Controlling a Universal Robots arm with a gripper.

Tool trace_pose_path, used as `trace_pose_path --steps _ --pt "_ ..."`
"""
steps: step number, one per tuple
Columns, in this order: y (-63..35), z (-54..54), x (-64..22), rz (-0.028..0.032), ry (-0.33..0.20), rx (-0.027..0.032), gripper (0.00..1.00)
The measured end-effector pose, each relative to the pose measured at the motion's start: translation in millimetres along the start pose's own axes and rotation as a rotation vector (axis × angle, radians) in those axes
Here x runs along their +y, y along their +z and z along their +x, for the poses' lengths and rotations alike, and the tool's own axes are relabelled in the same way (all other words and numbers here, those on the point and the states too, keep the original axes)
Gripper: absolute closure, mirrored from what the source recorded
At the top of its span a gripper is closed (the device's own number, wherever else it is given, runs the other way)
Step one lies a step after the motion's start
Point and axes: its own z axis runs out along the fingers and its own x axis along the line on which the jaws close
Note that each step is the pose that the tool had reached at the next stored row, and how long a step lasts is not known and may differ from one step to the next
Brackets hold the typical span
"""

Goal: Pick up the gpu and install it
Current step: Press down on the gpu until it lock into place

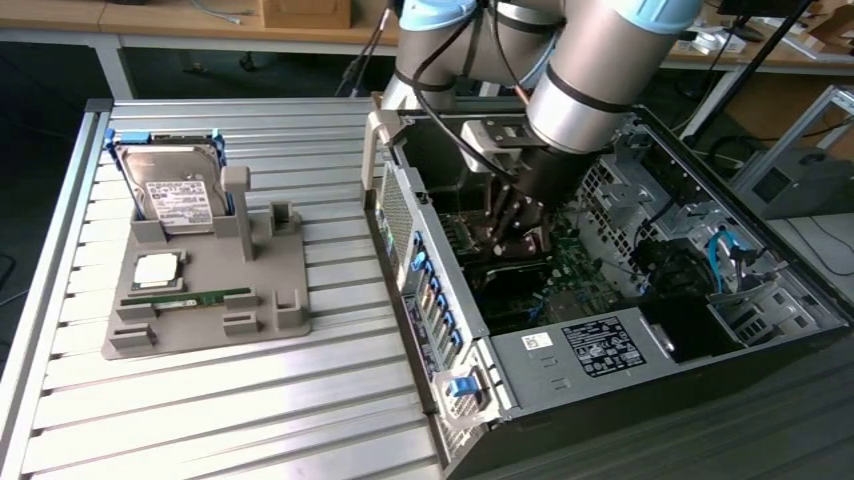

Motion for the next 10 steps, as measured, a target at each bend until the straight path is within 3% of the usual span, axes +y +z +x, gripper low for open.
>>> trace_pose_path --steps 3,5,10 --pt "-0.8 -0.1 -11.1 -0.0034 -0.001 -0.0089 0.89" --pt "-2.0 -0.1 -23.7 -0.0064 -0.002 -0.0196 0.89" --pt "-3.5 -0.3 -44.0 -0.0099 -0.003 -0.0417 0.89"
